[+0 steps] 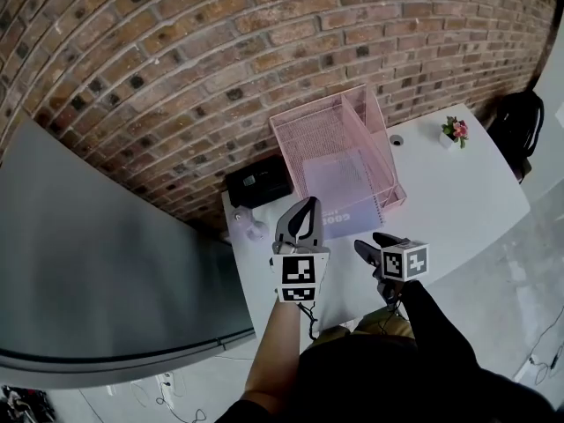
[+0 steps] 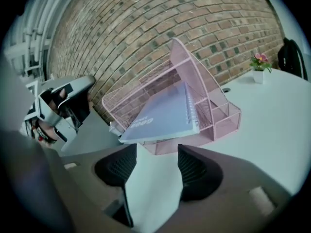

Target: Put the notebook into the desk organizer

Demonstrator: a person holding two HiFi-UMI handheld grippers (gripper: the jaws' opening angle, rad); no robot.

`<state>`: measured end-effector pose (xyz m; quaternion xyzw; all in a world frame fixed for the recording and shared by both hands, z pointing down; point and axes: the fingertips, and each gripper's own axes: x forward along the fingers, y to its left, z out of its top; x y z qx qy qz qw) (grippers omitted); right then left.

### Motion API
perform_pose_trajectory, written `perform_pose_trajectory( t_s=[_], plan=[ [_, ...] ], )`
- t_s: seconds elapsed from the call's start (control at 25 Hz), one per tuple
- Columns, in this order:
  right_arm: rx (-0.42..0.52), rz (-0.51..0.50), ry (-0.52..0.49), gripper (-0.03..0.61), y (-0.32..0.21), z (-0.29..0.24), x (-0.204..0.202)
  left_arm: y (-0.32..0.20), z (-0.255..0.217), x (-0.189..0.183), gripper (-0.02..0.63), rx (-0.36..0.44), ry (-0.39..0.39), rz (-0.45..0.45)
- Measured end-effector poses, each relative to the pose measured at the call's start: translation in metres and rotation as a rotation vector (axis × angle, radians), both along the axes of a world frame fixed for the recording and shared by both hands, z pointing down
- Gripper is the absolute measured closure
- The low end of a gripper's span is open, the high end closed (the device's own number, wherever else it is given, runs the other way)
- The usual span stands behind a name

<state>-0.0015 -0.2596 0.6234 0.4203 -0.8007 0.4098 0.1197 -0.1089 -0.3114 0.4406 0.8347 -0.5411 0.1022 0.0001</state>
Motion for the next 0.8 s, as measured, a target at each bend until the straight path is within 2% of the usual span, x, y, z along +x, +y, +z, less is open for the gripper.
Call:
perform_pose_trajectory(
  t_s=[0.24, 0.28, 0.32, 0.4, 0.8],
  plan=[
    [0.174, -0.09, 0.244, 0.341, 0.004, -0.004, -0.008, 0.011, 0.009, 0.0, 0.606, -0.013, -0.003, 0.012],
    [0.196, -0.107, 0.283, 0.371, 0.005, -0.003, -0.009, 0.012, 0.009, -0.002, 0.606, -0.015, -0.004, 0.01],
    [0.219, -0.116, 0.317, 0.456, 0.005, -0.003, -0.01, 0.013, 0.01, -0.004, 0.606, -0.016, -0.005, 0.008],
    [0.246, -0.119, 0.359, 0.578, 0.004, -0.006, -0.015, 0.014, 0.01, -0.008, 0.606, -0.019, -0.006, 0.003],
    [0.242, -0.145, 0.396, 0.578, -0.006, 0.0, -0.028, 0.009, 0.011, -0.021, 0.606, -0.018, -0.003, -0.023]
  ],
)
